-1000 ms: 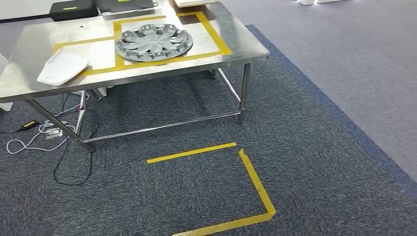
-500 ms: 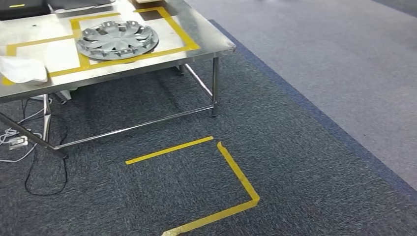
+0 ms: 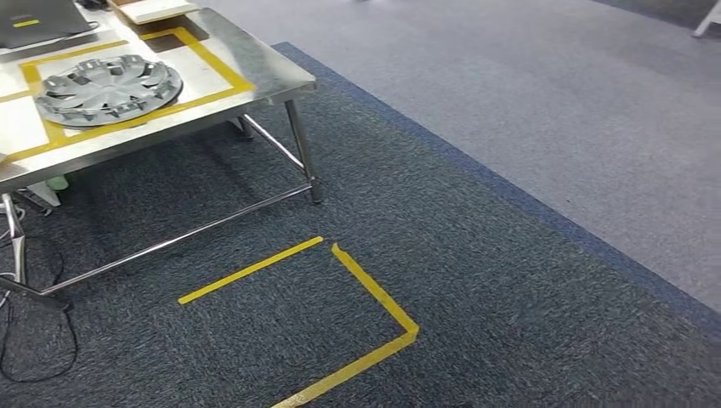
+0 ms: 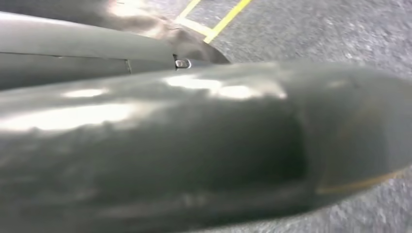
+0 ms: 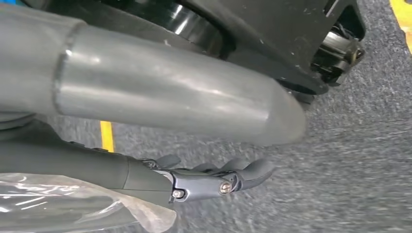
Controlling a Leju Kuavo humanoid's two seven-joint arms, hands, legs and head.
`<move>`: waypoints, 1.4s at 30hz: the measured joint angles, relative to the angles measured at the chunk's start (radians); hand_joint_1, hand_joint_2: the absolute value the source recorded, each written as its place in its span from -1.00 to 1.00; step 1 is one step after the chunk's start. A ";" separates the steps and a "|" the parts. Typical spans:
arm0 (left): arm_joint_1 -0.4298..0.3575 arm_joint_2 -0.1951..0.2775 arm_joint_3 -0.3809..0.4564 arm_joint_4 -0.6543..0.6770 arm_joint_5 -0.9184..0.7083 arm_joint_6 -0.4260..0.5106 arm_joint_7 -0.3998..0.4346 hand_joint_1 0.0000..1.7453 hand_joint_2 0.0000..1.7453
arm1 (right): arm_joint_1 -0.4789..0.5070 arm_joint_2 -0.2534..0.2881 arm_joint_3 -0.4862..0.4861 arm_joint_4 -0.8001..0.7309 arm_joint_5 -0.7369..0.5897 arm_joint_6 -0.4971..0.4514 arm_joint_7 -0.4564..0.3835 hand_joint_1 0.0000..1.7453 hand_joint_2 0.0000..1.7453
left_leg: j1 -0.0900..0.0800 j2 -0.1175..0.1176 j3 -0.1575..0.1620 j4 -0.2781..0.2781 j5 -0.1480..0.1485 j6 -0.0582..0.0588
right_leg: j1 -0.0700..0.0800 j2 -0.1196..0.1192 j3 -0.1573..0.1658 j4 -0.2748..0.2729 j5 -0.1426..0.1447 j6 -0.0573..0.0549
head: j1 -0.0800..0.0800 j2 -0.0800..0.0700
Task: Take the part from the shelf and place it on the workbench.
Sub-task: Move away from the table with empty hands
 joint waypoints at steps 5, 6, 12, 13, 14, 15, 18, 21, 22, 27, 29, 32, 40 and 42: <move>0.004 0.004 0.058 0.000 0.052 0.001 0.003 -1.00 -1.00 | 0.014 -0.015 0.000 0.003 0.008 -0.018 0.087 -1.00 -1.00 | -0.001 -0.035 0.024 -0.011 0.046 0.018 | 0.005 0.075 -0.023 0.001 0.023 0.005 | -0.001 0.000; 0.004 0.002 0.064 0.000 0.040 -0.004 0.004 -1.00 -1.00 | 0.016 -0.023 -0.002 0.004 0.000 -0.025 0.093 -1.00 -1.00 | 0.000 -0.061 0.055 -0.078 0.075 0.024 | 0.007 0.088 -0.026 0.003 0.026 0.009 | 0.000 0.000; 0.000 -0.033 0.033 0.000 -0.066 -0.005 -0.013 -1.00 -1.00 | 0.016 -0.073 -0.062 0.004 -0.065 -0.065 0.049 -1.00 -1.00 | -0.002 -0.060 0.081 -0.179 0.114 0.043 | 0.002 0.124 -0.067 0.017 0.041 0.051 | 0.003 0.000; -0.001 -0.038 0.033 0.000 -0.070 -0.003 -0.013 -1.00 -1.00 | 0.017 -0.076 -0.071 0.003 -0.070 -0.069 0.041 -1.00 -1.00 | 0.000 -0.045 0.078 -0.183 0.121 0.049 | 0.004 0.097 -0.084 0.048 0.018 0.055 | 0.007 0.000; -0.001 -0.044 0.032 0.000 -0.080 -0.003 -0.008 -1.00 -1.00 | 0.016 -0.078 -0.081 0.003 -0.073 -0.073 0.031 -1.00 -1.00 | -0.001 -0.030 0.073 -0.185 0.126 0.053 | 0.006 0.064 -0.108 0.100 -0.017 0.058 | 0.011 0.000; 0.001 -0.049 0.027 0.000 -0.097 -0.008 0.002 -1.00 -1.00 | 0.015 -0.079 -0.089 0.003 -0.075 -0.075 0.018 -1.00 -1.00 | -0.002 -0.015 0.068 -0.184 0.129 0.056 | 0.007 0.036 -0.135 0.166 -0.056 0.062 | 0.014 0.000; 0.008 -0.061 0.003 0.001 -0.143 -0.031 0.033 -1.00 -1.00 | 0.013 -0.078 -0.112 0.002 -0.079 -0.076 -0.014 -1.00 -1.00 | -0.005 0.035 0.056 -0.183 0.134 0.056 | 0.002 0.009 -0.160 0.275 -0.101 0.070 | 0.014 0.000; 0.006 -0.073 -0.016 0.001 -0.157 -0.036 0.040 -1.00 -1.00 | 0.014 -0.077 -0.126 0.001 -0.082 -0.076 -0.025 -1.00 -1.00 | -0.008 0.075 0.057 -0.182 0.134 0.051 | 0.002 -0.042 -0.032 0.096 -0.040 0.070 | 0.015 0.000; 0.005 -0.075 -0.019 0.001 -0.157 -0.036 0.041 -1.00 -1.00 | 0.011 -0.077 -0.129 0.000 -0.082 -0.076 -0.026 -1.00 -1.00 | -0.010 0.086 0.058 -0.180 0.133 0.047 | 0.004 -0.063 0.005 0.038 -0.028 0.063 | 0.015 0.000; -0.001 -0.078 -0.035 0.001 -0.160 -0.037 0.042 -1.00 -1.00 | 0.010 -0.077 -0.140 -0.002 -0.084 -0.076 -0.027 -1.00 -1.00 | -0.013 0.104 0.060 -0.167 0.120 0.019 | 0.008 -0.046 0.020 -0.010 -0.016 0.023 | 0.008 0.000; 0.000 -0.079 -0.039 0.001 -0.167 -0.035 0.042 -1.00 -1.00 | 0.011 -0.076 -0.145 -0.002 -0.083 -0.073 -0.025 -1.00 -1.00 | -0.008 0.044 0.034 -0.096 0.065 0.008 | 0.004 -0.024 0.020 -0.012 -0.008 0.010 | 0.005 0.000; 0.007 -0.075 -0.042 0.001 -0.179 -0.019 0.026 -1.00 -1.00 | 0.006 -0.063 -0.147 -0.002 -0.073 -0.059 -0.010 -1.00 -1.00 | -0.006 -0.008 -0.036 0.084 -0.019 0.005 | 0.007 0.021 0.009 -0.010 0.000 0.000 | 0.003 0.000; 0.006 -0.025 -0.070 0.003 -0.252 0.029 0.017 -1.00 -1.00 | -0.002 -0.008 -0.151 -0.001 -0.059 -0.012 -0.002 -1.00 -1.00 | -0.004 -0.095 0.059 -0.166 0.123 0.025 | 0.007 0.135 -0.017 0.006 0.013 0.022 | 0.002 0.000; 0.003 -0.016 -0.075 0.003 -0.256 0.039 0.031 -1.00 -1.00 | 0.002 -0.004 -0.154 0.000 -0.064 -0.003 -0.003 -1.00 -1.00 | -0.002 -0.072 0.058 -0.176 0.131 0.031 | 0.005 0.135 -0.032 0.009 0.014 0.034 | 0.002 0.000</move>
